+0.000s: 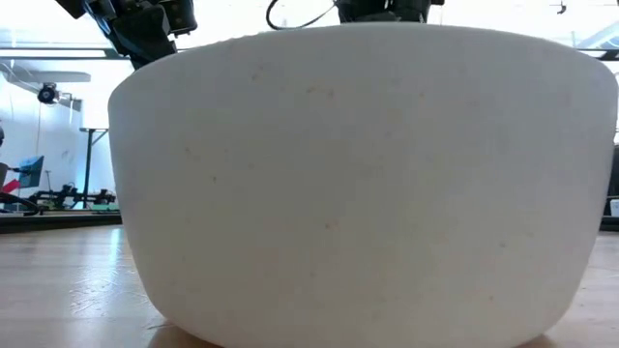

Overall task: Nest bowls inside each other
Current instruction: Stack the dark gray bowl on the brown bowl

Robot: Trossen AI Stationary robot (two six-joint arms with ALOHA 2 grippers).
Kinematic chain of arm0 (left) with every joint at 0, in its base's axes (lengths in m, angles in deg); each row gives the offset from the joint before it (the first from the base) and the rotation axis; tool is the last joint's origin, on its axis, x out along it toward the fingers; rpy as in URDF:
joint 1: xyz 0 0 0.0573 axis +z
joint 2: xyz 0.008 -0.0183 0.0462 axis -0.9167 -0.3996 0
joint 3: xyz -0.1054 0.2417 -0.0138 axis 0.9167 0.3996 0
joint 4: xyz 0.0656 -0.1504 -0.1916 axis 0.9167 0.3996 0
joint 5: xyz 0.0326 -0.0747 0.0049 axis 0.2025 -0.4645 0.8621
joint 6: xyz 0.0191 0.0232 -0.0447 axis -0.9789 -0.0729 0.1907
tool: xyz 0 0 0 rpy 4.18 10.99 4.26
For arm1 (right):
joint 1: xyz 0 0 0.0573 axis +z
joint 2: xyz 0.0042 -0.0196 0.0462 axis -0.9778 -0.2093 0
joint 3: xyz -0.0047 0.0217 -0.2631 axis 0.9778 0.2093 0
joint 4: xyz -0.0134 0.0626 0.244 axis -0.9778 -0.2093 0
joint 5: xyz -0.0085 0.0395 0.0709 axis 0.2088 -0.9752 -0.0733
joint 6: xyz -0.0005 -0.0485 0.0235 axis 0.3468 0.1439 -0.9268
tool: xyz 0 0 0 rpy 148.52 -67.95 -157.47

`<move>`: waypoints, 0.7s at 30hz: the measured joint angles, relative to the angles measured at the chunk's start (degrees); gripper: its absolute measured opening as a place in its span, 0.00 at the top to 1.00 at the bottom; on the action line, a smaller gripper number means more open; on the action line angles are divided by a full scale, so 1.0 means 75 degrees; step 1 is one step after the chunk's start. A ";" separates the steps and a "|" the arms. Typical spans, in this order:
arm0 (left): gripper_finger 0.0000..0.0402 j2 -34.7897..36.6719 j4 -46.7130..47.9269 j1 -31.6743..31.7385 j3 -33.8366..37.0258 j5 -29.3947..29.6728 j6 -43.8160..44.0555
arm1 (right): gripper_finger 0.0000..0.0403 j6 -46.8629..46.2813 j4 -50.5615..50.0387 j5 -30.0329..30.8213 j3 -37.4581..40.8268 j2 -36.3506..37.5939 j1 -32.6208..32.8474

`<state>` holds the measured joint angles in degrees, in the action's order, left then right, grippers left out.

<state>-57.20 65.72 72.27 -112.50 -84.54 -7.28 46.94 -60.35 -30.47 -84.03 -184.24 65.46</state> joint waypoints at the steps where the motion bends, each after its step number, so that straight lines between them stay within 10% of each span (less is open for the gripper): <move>1: 0.96 0.0000 -0.0002 0.0000 0.0001 0.0000 0.0001 | 0.98 0.0028 -0.0025 0.0002 0.0000 -0.0027 -0.0040; 21: 0.96 0.0000 -0.0161 0.0006 0.0001 -0.0003 0.0003 | 0.98 0.0258 -0.0031 0.0001 0.0003 -0.0556 -0.0072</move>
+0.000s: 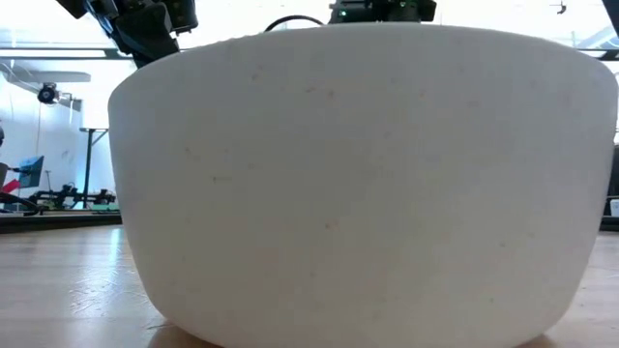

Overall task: Nest bowls inside each other
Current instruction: Stack the dark gray bowl on the brown bowl

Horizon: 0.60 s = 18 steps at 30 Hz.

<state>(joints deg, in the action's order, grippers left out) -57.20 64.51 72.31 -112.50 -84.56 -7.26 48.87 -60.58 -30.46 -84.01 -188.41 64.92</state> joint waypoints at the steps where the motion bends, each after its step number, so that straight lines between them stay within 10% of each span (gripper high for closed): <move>1: 0.96 0.0000 0.0003 0.0000 0.0000 0.0000 0.0002 | 0.98 0.0010 0.0007 0.0003 0.0000 0.0000 0.0000; 18: 0.96 0.0000 0.0016 0.0000 0.0000 0.0000 0.0000 | 0.98 0.0220 0.0246 0.0183 0.0078 0.0000 0.0137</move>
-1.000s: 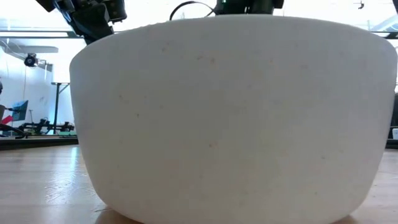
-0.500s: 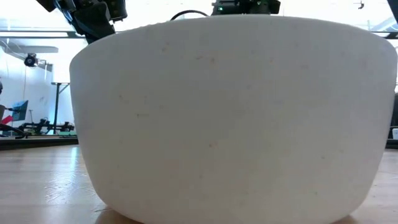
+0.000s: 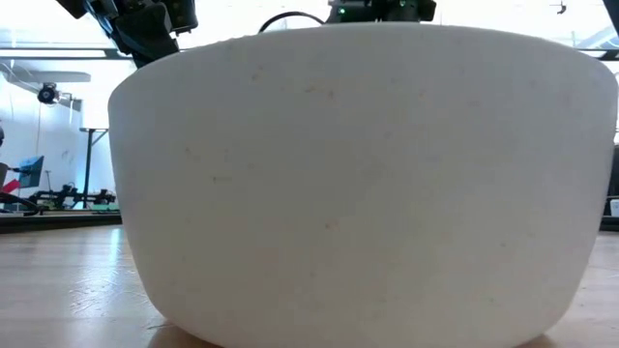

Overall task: Nest bowls inside each other
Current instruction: Stack the dark gray bowl on the brown bowl

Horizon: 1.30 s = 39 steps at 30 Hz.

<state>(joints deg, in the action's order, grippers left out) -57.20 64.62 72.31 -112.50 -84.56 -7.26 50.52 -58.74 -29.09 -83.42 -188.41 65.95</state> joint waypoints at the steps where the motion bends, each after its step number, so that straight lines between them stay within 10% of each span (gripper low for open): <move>1: 0.96 0.0000 0.0000 0.0000 0.0000 0.0000 0.0000 | 0.98 0.0000 0.0001 0.0002 0.0018 0.0000 -0.0001; 21: 0.96 0.0000 -0.0002 -0.0006 0.0000 0.0000 0.0064 | 0.78 -0.0030 0.0029 -0.0003 0.0169 0.0000 -0.0006; 39: 0.96 0.0000 -0.0003 0.0003 0.0000 0.0000 0.0067 | 0.98 -0.0016 0.0041 0.0205 0.0211 0.0000 0.0015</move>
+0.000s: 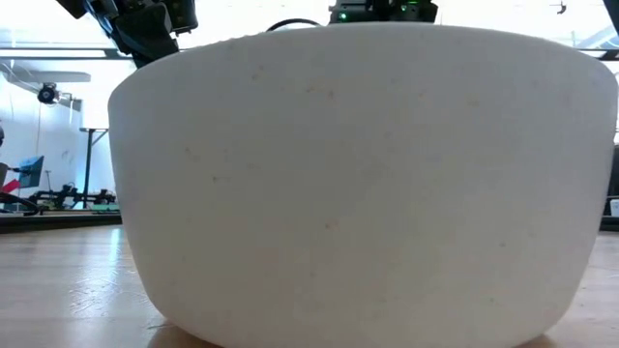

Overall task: Nest bowls inside each other
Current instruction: Stack the dark gray bowl on the brown bowl

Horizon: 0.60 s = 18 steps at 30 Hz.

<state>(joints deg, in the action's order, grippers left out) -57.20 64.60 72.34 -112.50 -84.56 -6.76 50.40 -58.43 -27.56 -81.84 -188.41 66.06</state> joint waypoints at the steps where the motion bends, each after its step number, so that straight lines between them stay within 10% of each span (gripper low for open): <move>1: 0.96 0.0000 0.0000 0.0000 0.0000 0.0000 0.0000 | 0.98 0.0027 0.0007 0.0007 0.0015 0.0000 0.0000; 18: 0.96 0.0000 0.0006 -0.0003 0.0017 0.0000 -0.0003 | 0.98 0.0509 0.0431 -0.0005 0.0392 0.0000 0.0082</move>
<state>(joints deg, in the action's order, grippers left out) -57.20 64.65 72.31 -112.37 -84.56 -6.78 54.22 -55.20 -27.59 -78.90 -188.41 66.67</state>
